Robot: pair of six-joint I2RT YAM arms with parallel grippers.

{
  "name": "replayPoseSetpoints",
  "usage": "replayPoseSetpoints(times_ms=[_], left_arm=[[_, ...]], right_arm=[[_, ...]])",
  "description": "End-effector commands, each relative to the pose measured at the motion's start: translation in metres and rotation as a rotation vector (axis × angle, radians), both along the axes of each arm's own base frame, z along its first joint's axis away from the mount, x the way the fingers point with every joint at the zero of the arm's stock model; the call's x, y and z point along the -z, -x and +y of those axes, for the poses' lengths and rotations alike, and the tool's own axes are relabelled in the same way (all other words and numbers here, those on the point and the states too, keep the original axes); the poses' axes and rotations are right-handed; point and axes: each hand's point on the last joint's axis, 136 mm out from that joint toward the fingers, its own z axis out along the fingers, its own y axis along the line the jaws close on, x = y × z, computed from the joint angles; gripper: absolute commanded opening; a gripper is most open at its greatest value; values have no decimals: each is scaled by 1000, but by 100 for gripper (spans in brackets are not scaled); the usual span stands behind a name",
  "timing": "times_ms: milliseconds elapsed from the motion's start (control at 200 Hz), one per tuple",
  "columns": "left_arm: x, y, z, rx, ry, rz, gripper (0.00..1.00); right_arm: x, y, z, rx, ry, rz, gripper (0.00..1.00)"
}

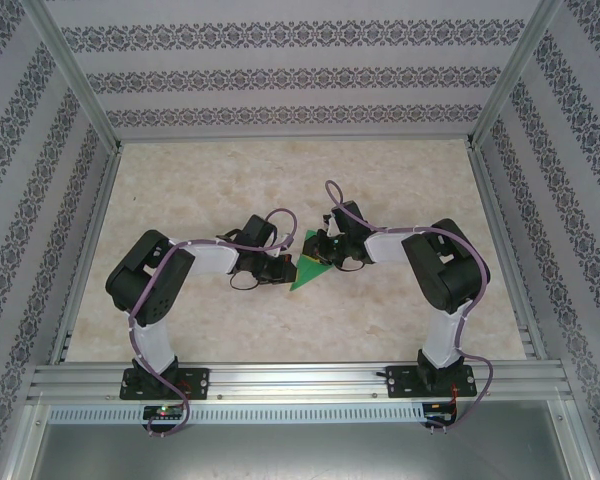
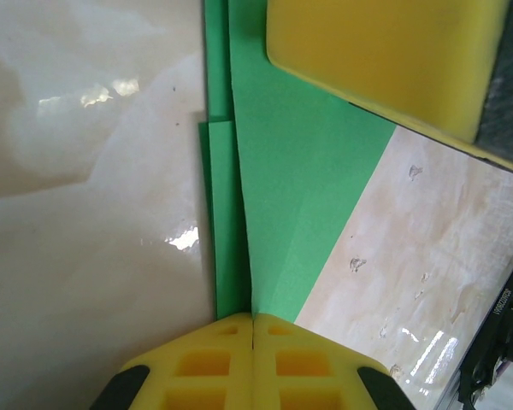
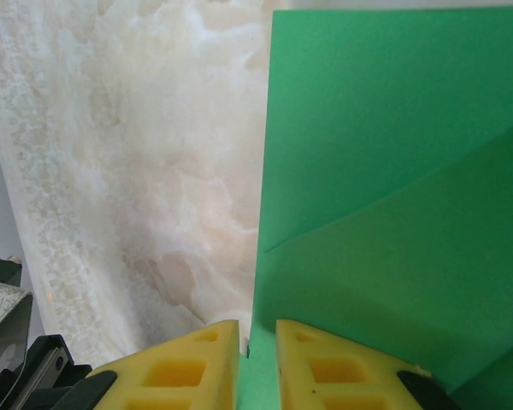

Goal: Fold a paper plane with a square sheet of paper (pick it up from the middle)
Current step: Fourth fold the wing at the center of the table.

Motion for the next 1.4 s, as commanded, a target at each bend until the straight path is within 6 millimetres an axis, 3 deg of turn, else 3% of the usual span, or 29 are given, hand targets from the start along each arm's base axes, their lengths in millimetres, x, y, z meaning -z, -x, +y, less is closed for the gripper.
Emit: replayPoseSetpoints(times_ms=[0,125,220,415,525,684,1024,1394], left_arm=[[14,2,10,-22,-65,50,1],[8,1,9,-25,-50,29,2],[9,1,8,-21,-43,36,0],[12,3,8,-44,-36,53,0],[11,1,8,-60,-32,57,0],[12,0,5,-76,-18,73,0],[11,-2,4,-68,-24,81,0],[14,1,5,-41,-39,85,0]], right_arm=[[10,-7,-11,21,55,-9,20],[19,-1,-11,0,67,19,19],[14,0,-6,-11,29,12,20],[-34,-14,-4,18,-61,-83,27],[-45,-17,-13,46,-51,-114,27],[-42,-11,-12,31,-62,-100,27],[-36,-7,17,-23,-103,-79,26],[2,-10,0,13,29,-29,26]])
